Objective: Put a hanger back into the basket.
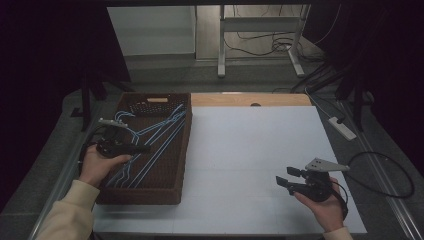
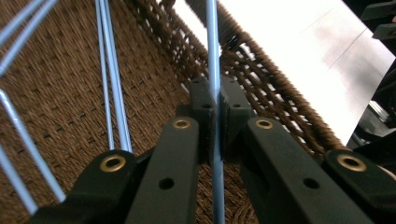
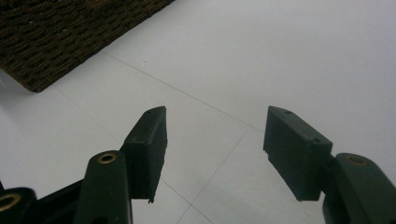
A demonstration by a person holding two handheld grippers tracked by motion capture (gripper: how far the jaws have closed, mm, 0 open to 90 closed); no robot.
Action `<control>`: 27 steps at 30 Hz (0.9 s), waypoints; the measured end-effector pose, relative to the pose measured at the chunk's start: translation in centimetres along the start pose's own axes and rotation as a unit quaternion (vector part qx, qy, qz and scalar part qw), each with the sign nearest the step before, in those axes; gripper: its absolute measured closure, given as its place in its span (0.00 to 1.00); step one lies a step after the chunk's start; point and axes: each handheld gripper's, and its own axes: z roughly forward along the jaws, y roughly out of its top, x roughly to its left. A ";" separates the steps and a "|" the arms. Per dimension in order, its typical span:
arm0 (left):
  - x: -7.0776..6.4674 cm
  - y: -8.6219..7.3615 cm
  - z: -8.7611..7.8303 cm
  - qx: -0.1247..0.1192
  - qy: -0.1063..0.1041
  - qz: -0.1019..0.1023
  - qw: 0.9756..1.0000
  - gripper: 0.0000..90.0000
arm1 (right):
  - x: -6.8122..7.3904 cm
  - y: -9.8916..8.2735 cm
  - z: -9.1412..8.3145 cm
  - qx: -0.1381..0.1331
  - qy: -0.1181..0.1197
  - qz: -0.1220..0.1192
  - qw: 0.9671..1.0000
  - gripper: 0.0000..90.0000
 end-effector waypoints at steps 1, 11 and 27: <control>0.3 0.1 0.4 0.008 0.000 -0.002 1.000 0.96 | 0.0 0.0 0.0 0.000 0.001 0.000 1.000 0.45; 2.2 -0.5 0.7 0.007 0.066 -0.043 0.997 0.95 | 0.3 0.0 0.0 0.001 0.002 -0.004 1.000 0.45; 1.8 -2.1 -0.6 -0.003 0.211 -0.044 0.977 0.46 | 0.3 0.1 0.4 0.008 0.006 -0.008 1.000 0.45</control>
